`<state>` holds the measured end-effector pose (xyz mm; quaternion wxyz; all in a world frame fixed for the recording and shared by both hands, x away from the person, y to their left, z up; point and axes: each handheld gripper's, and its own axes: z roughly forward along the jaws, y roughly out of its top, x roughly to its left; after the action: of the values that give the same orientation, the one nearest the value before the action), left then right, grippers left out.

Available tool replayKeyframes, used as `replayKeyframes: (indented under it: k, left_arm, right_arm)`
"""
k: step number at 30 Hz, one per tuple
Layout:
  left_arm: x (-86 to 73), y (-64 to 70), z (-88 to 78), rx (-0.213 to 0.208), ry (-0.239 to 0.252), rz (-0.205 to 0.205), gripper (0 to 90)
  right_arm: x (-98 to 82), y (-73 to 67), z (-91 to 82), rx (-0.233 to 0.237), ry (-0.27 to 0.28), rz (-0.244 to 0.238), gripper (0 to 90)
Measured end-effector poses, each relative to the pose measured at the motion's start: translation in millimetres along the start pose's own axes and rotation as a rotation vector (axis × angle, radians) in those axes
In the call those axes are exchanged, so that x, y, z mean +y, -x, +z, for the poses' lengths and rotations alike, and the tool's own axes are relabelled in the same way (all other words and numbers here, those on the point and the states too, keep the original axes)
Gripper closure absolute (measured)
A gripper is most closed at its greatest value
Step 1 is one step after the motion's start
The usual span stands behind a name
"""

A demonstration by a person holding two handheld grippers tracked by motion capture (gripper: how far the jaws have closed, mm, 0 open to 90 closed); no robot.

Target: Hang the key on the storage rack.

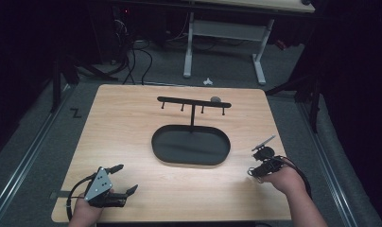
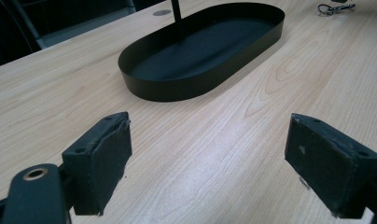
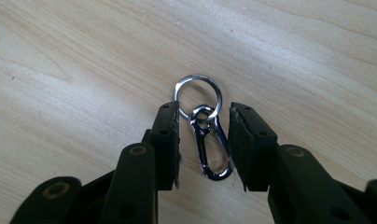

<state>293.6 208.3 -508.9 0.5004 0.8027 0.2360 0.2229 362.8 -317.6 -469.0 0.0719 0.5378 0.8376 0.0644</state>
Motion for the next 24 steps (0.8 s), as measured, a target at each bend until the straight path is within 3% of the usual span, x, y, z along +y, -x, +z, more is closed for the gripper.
replayKeyframes:
  k: [8, 16, 21, 24]
  left_arm:
    - [-1.3, 0.2, -1.2, -0.003, -0.006, 0.0, 15.2]
    - [-0.4, 1.0, 0.7, -0.006, -0.009, 0.005, 15.2]
    - [0.3, 1.4, 1.6, -0.004, -0.007, 0.007, 15.2]
    - [0.3, 1.4, 1.6, -0.004, -0.008, 0.008, 15.2]
  right_arm:
    - [5.5, 5.2, 8.8, 0.034, -0.007, 0.015, 63.9]
    - [7.8, 4.1, 15.5, 0.03, -0.025, -0.007, 62.5]
    - [7.2, 1.3, 19.7, 0.028, -0.016, -0.013, 64.5]
    - [7.5, 1.3, 17.2, 0.018, -0.013, -0.011, 71.1]
